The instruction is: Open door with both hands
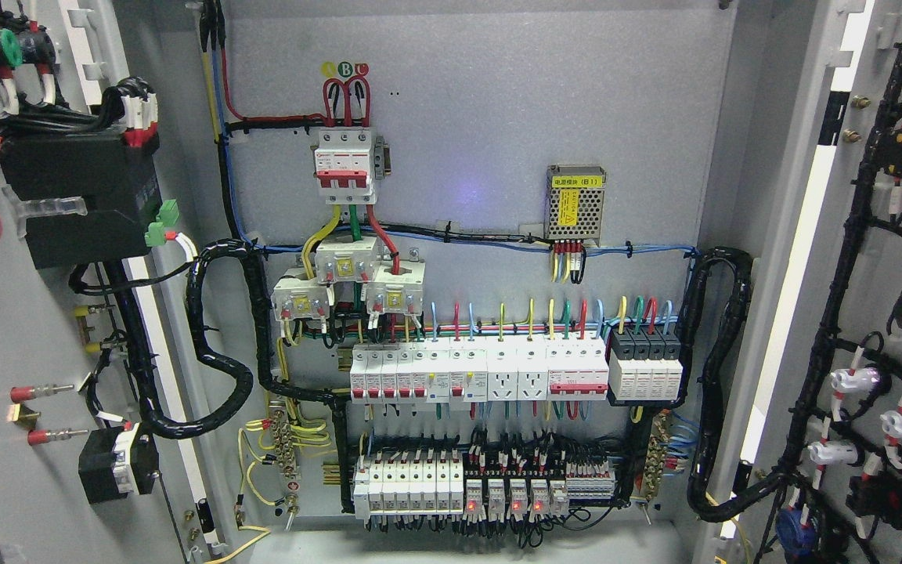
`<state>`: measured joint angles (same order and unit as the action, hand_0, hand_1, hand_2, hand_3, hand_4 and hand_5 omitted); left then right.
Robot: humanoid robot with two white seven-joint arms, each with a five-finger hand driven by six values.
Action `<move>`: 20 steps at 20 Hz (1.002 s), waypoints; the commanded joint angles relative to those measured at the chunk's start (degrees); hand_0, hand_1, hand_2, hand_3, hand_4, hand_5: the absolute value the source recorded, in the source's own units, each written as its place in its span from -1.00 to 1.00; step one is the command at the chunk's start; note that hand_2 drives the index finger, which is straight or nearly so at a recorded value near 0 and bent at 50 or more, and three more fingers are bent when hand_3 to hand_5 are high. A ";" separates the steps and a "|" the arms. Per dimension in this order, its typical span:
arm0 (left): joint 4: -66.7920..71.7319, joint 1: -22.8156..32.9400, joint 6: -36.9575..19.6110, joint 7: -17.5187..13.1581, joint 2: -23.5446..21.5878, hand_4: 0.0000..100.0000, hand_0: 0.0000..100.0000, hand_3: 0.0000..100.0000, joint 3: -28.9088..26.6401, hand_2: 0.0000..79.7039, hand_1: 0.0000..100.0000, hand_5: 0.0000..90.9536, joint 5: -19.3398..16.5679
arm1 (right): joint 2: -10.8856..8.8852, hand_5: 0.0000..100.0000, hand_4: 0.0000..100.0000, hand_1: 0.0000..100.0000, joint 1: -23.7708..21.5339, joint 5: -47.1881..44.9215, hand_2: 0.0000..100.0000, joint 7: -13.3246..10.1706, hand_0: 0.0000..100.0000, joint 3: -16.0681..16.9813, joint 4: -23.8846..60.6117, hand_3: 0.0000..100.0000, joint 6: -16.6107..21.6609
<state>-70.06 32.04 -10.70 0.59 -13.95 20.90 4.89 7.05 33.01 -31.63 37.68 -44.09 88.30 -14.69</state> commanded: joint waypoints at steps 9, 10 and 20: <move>-15.80 0.04 0.07 0.02 -3.54 -1.00 -1.00 -1.00 4.59 -1.00 -1.00 -1.00 3.90 | 0.61 -1.00 -1.00 -1.00 0.66 0.61 -1.00 0.03 -0.62 0.05 -0.93 -1.00 0.10; -17.38 0.04 0.07 0.02 -3.80 -1.00 -1.00 -1.00 4.59 -1.00 -1.00 -1.00 3.90 | 0.34 -1.00 -1.00 -1.00 0.66 0.61 -1.00 0.11 -0.62 0.93 -1.02 -1.00 0.10; -27.32 -0.39 0.07 0.02 -5.03 -1.00 -1.00 -1.00 4.50 -1.00 -1.00 -1.00 3.90 | -8.18 -1.00 -1.00 -1.00 -0.66 0.26 -1.00 0.20 -0.62 11.04 -0.06 -1.00 0.80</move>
<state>-87.46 31.98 -10.62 0.61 -17.69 24.63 8.64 4.58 32.86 -31.25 37.63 -40.10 87.72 -14.06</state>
